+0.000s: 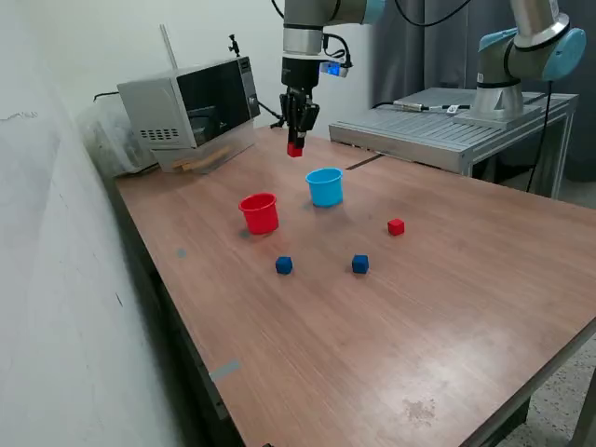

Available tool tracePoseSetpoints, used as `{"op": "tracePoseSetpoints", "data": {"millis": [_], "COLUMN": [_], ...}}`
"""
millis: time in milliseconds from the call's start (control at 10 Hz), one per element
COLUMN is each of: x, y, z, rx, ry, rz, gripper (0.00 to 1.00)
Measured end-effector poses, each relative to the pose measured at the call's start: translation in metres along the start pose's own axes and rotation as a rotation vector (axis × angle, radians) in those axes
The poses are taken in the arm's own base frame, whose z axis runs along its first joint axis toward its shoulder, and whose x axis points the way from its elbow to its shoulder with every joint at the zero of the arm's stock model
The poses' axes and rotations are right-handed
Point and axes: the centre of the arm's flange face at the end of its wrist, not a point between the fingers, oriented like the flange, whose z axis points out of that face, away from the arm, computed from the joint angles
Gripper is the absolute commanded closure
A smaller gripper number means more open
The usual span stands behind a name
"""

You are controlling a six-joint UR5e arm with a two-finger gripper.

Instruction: Place red objects in the red bin, and blue objects in the blue bin.

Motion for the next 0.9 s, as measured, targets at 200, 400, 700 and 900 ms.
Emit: {"op": "tracePoseSetpoints", "data": {"millis": [200, 400, 700, 900], "x": [-0.021, -0.031, -0.041, -0.045], "y": [0.015, 0.032, 0.053, 0.057], "z": [0.003, 0.013, 0.038, 0.066], "rx": [-0.008, -0.015, -0.013, 0.011], "ry": [-0.006, -0.01, -0.012, -0.01], "rz": [0.009, 0.01, 0.002, 0.002], "gripper": [1.0, 1.0, 1.0, 1.0]}}
